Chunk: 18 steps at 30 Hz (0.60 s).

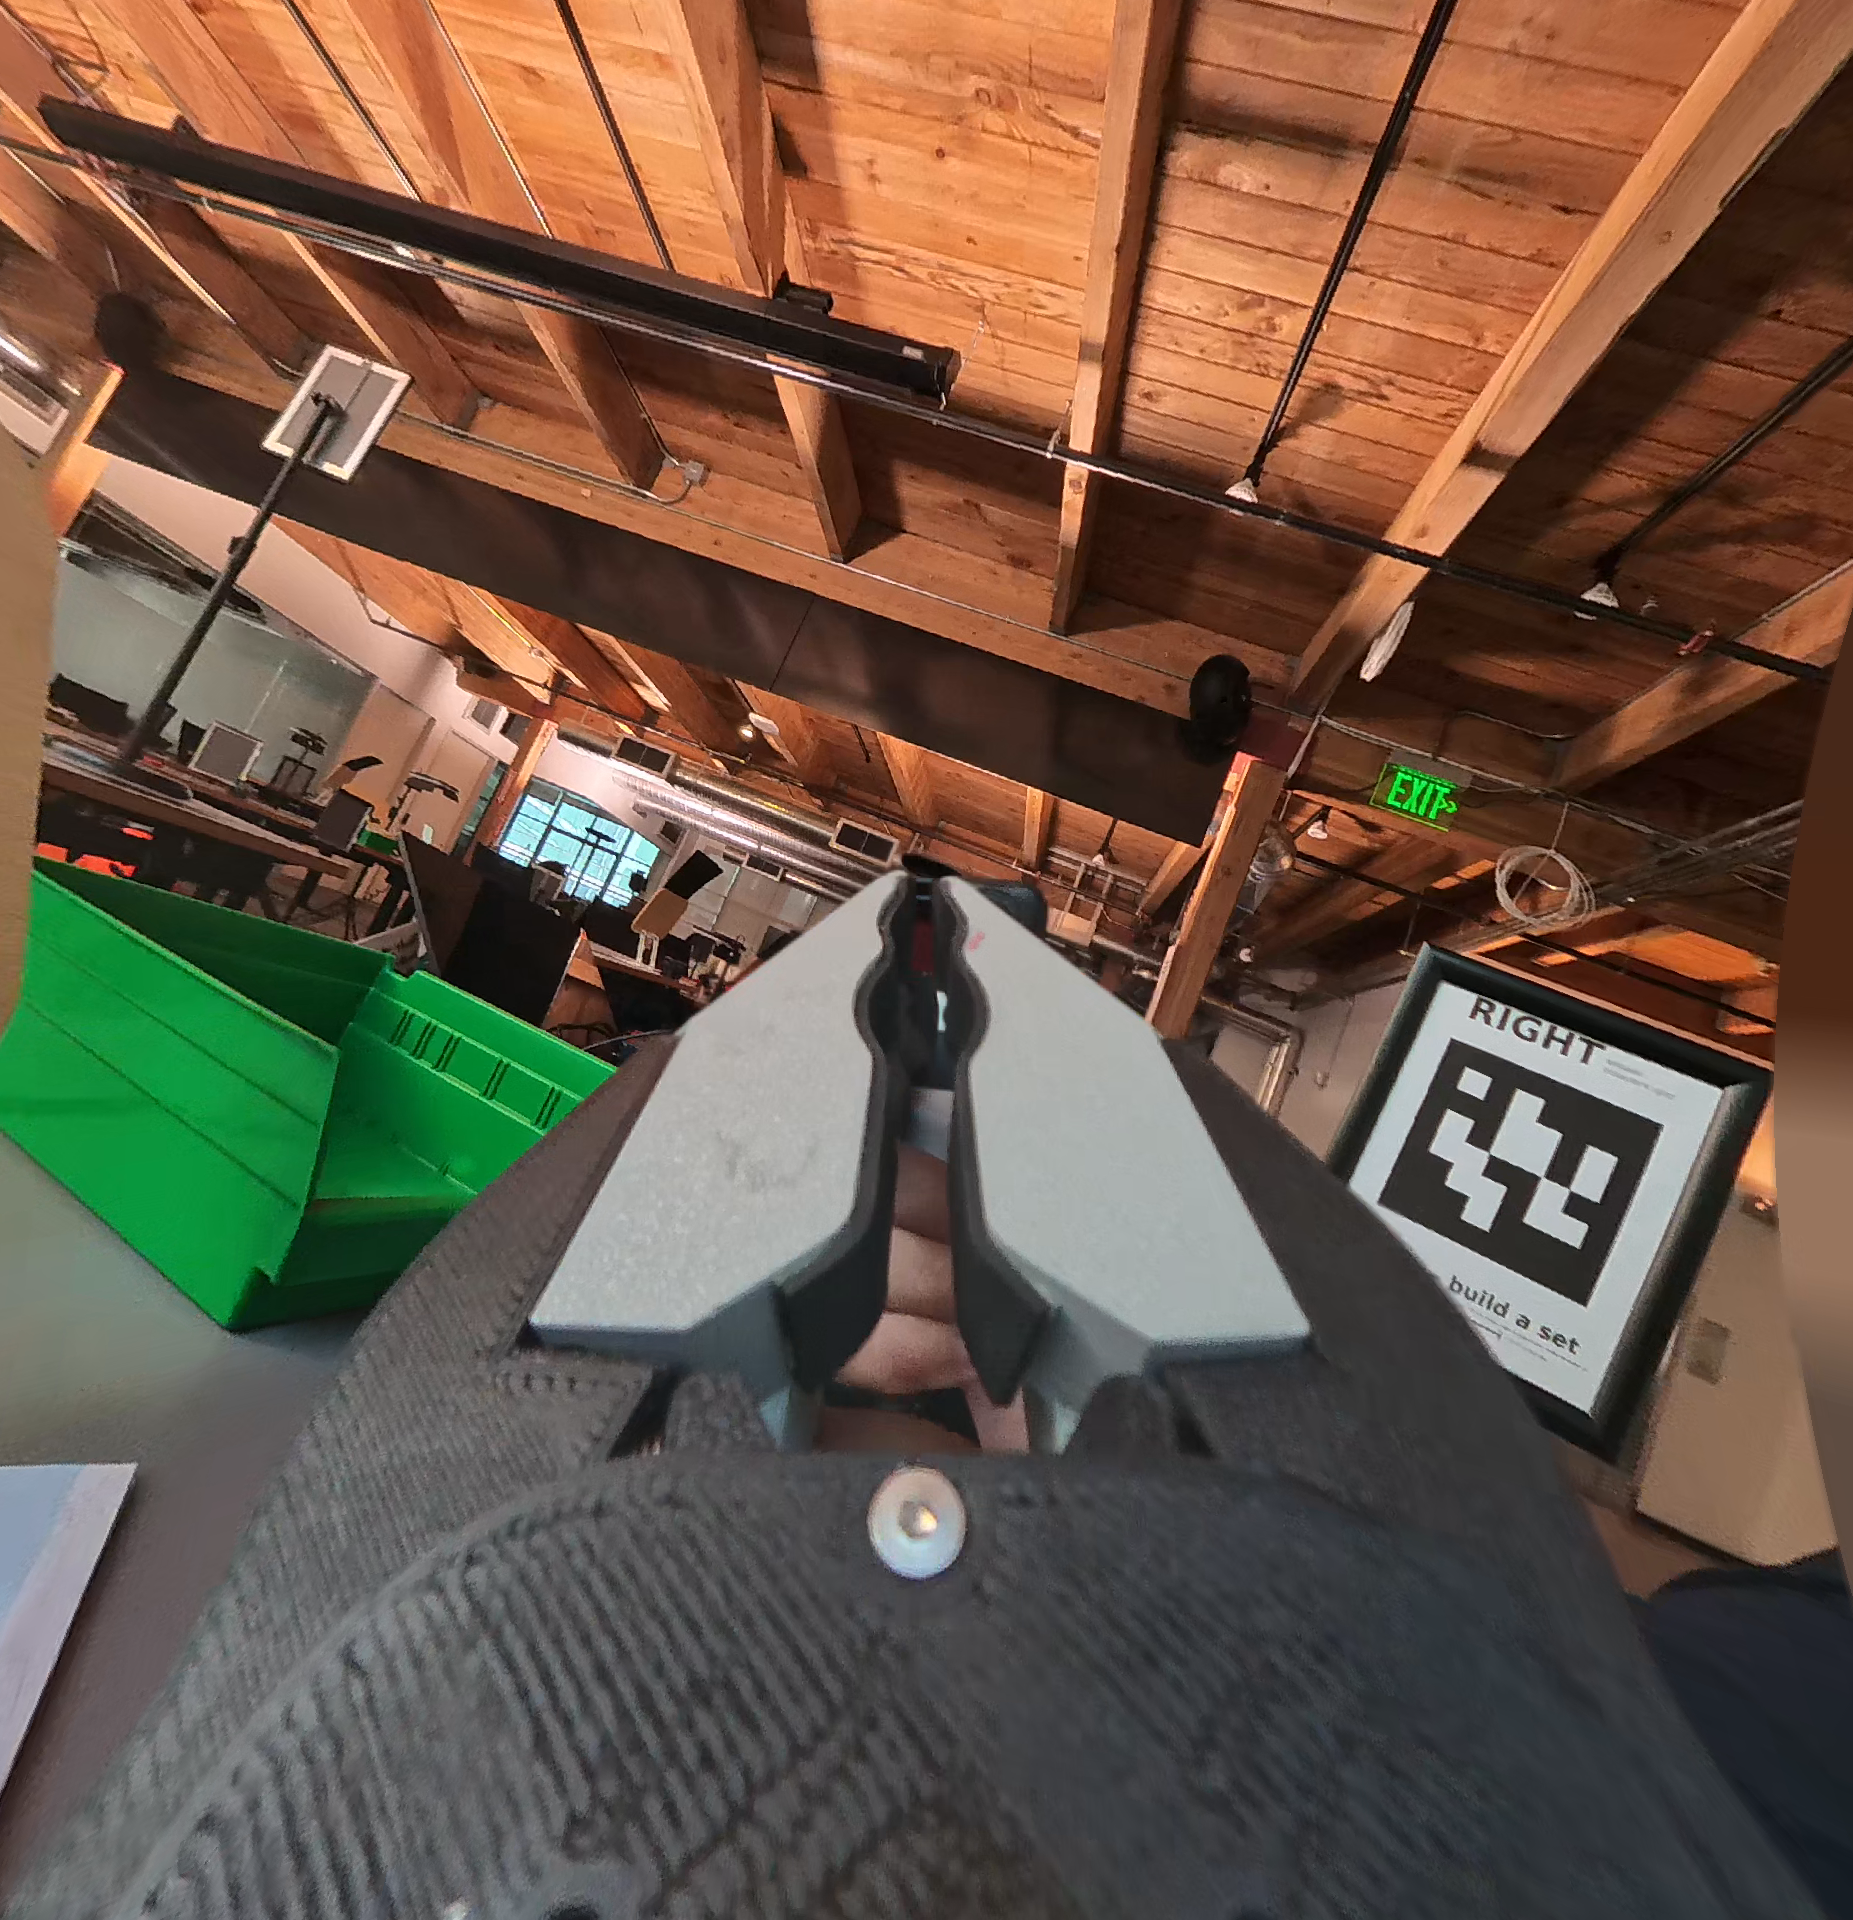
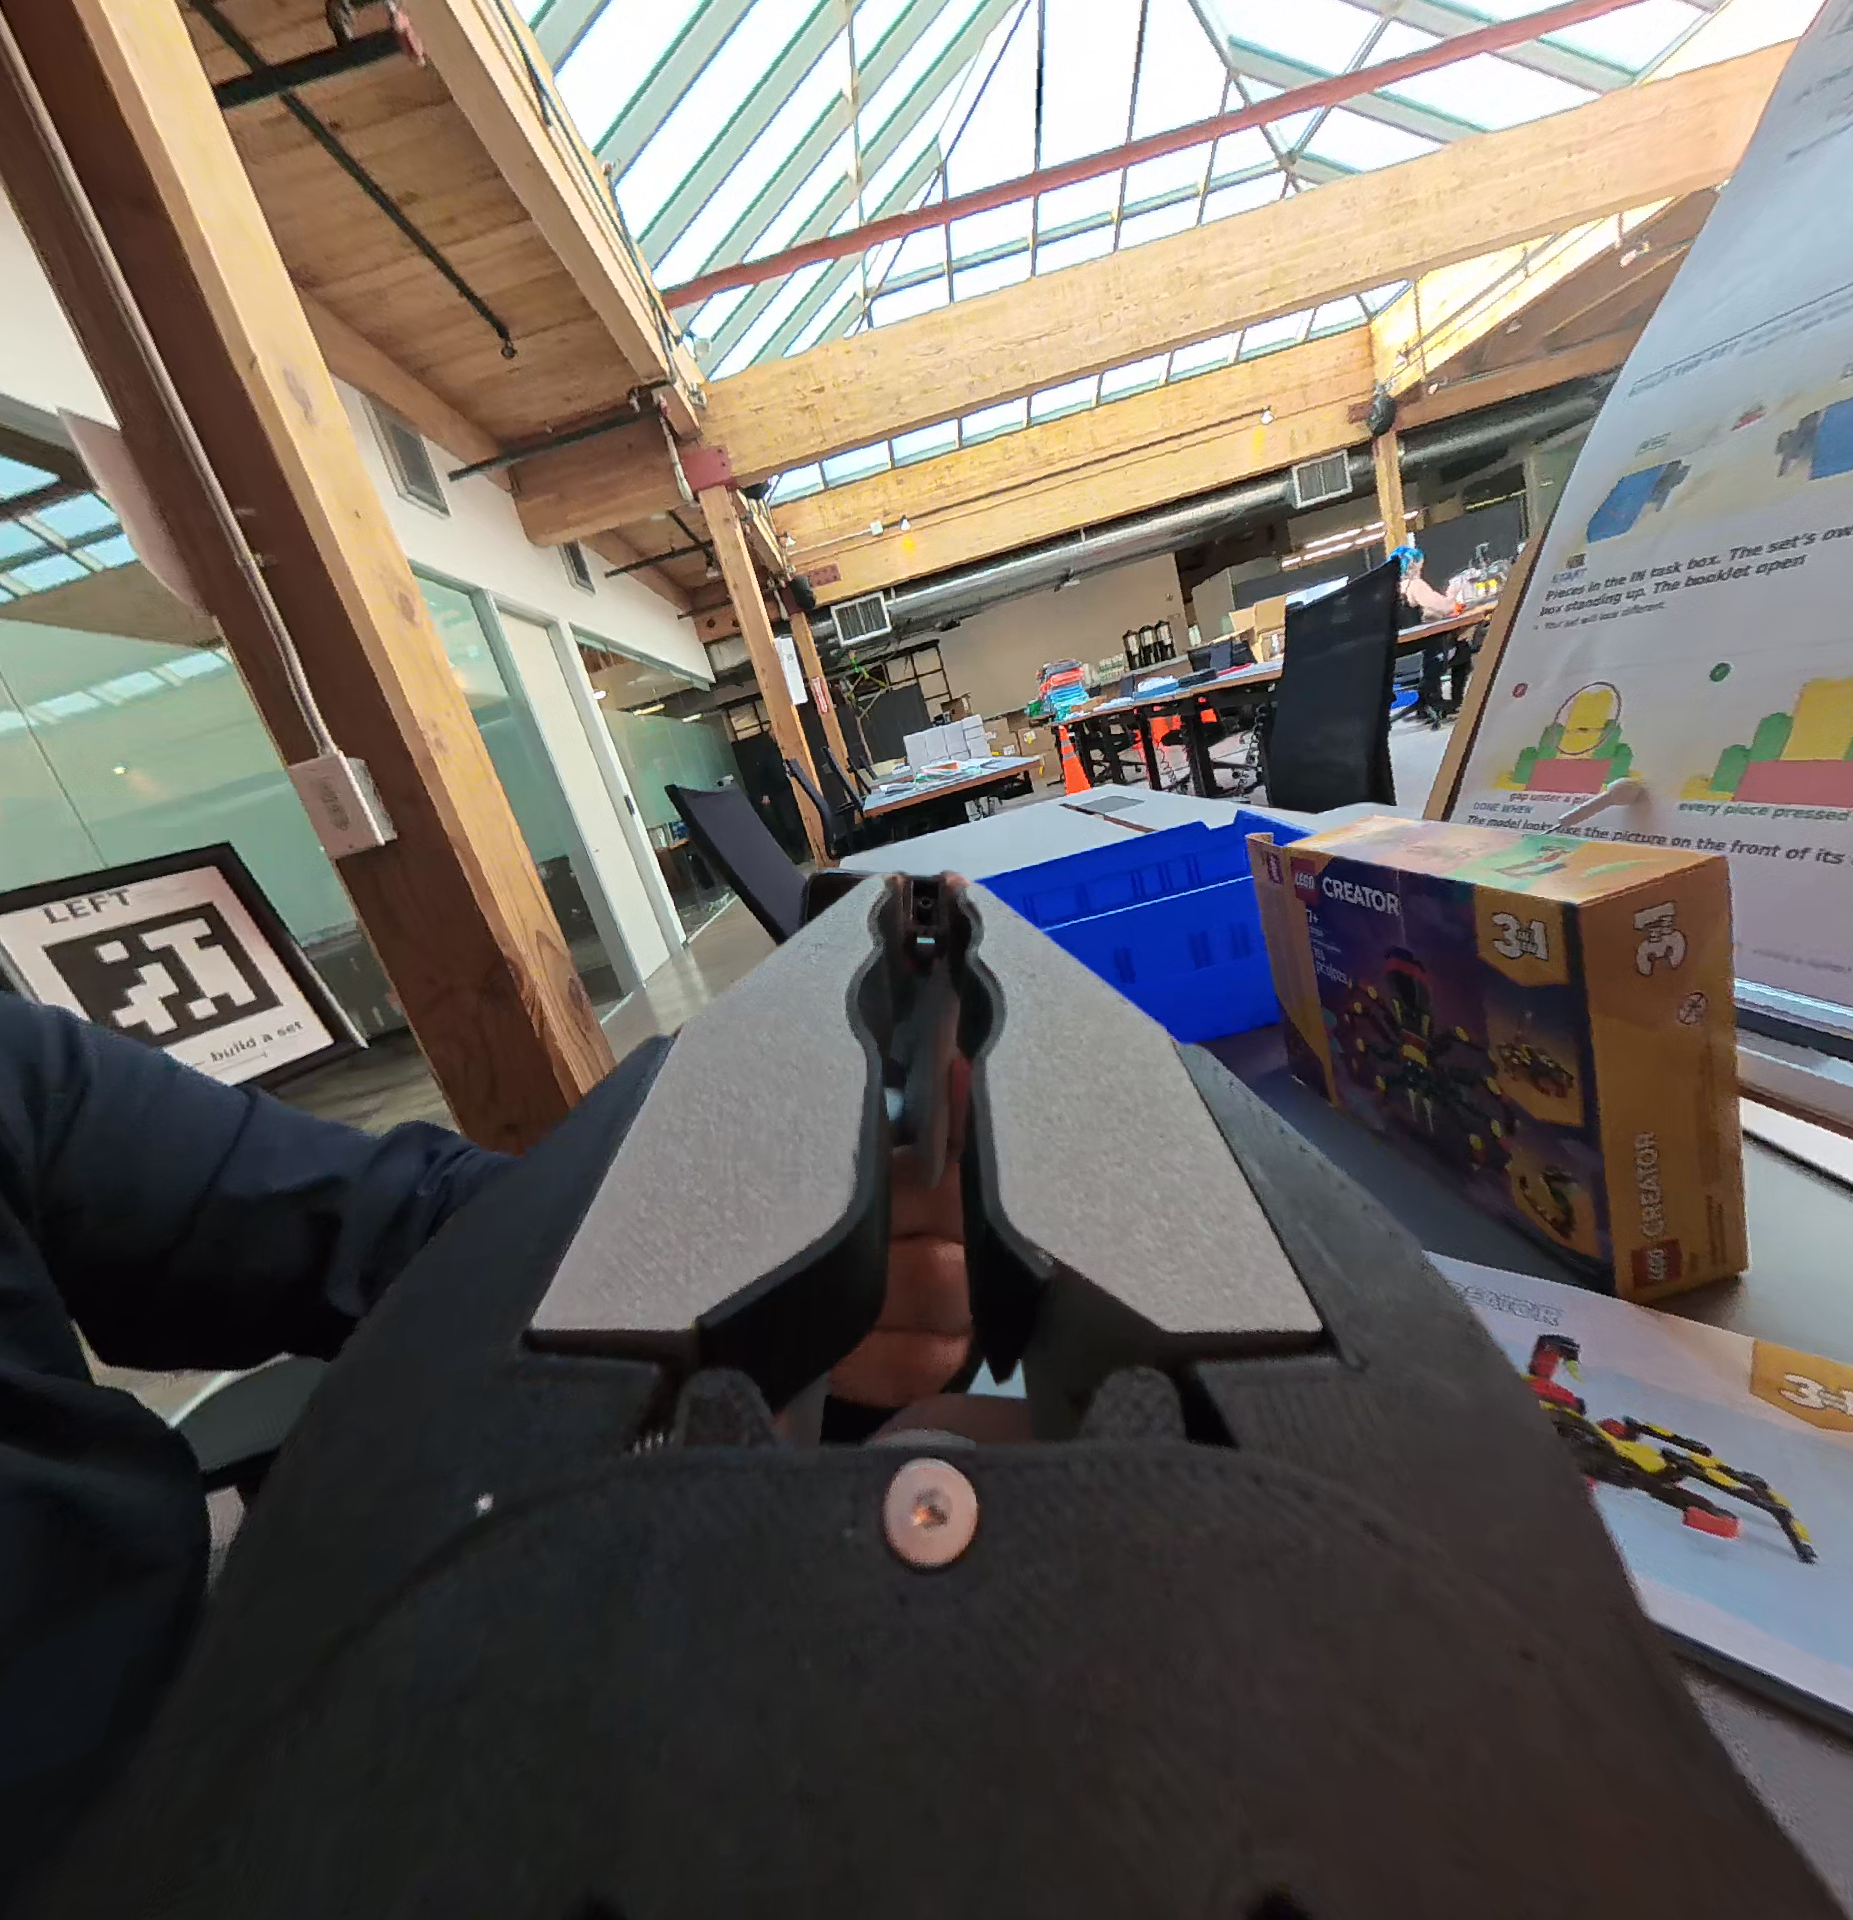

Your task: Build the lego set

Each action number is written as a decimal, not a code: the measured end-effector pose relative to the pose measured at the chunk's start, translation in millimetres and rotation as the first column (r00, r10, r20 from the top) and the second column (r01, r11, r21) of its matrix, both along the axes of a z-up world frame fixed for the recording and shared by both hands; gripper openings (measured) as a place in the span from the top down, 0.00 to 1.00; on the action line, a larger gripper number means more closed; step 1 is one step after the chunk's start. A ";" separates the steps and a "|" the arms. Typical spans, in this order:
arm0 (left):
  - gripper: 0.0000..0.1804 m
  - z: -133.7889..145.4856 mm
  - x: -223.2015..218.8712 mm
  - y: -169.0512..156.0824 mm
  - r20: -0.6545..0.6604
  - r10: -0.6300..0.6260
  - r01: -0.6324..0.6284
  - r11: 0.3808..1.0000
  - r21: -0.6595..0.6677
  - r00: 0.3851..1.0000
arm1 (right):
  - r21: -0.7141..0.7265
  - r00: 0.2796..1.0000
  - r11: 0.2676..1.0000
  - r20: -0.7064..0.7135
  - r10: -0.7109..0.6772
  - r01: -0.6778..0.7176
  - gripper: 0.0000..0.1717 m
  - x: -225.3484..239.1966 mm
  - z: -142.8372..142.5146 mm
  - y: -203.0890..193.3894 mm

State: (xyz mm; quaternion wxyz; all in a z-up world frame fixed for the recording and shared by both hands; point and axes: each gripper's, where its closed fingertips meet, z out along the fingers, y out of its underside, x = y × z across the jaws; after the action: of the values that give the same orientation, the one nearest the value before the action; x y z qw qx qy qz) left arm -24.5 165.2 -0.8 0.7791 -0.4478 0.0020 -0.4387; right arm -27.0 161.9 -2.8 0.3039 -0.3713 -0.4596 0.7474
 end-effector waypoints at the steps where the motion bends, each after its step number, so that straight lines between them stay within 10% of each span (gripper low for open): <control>1: 1.00 0.2 -1.7 0.5 0.017 0.008 -0.008 1.000 -0.001 1.000 | -0.020 1.000 1.000 -0.006 -0.016 0.016 0.98 -1.7 0.5 1.2; 18: 1.00 -7.3 -0.6 9.6 0.076 0.011 -0.008 0.999 -0.048 0.997 | -0.246 0.993 0.967 -0.078 -0.087 0.066 0.98 -3.1 6.3 17.7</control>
State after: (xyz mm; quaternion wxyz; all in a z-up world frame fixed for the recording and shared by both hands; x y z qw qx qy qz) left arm -25.1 174.8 -8.1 0.7697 -0.4493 -0.0405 -0.4517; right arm -30.1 179.6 3.6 0.3049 -0.3896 -0.3362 0.8014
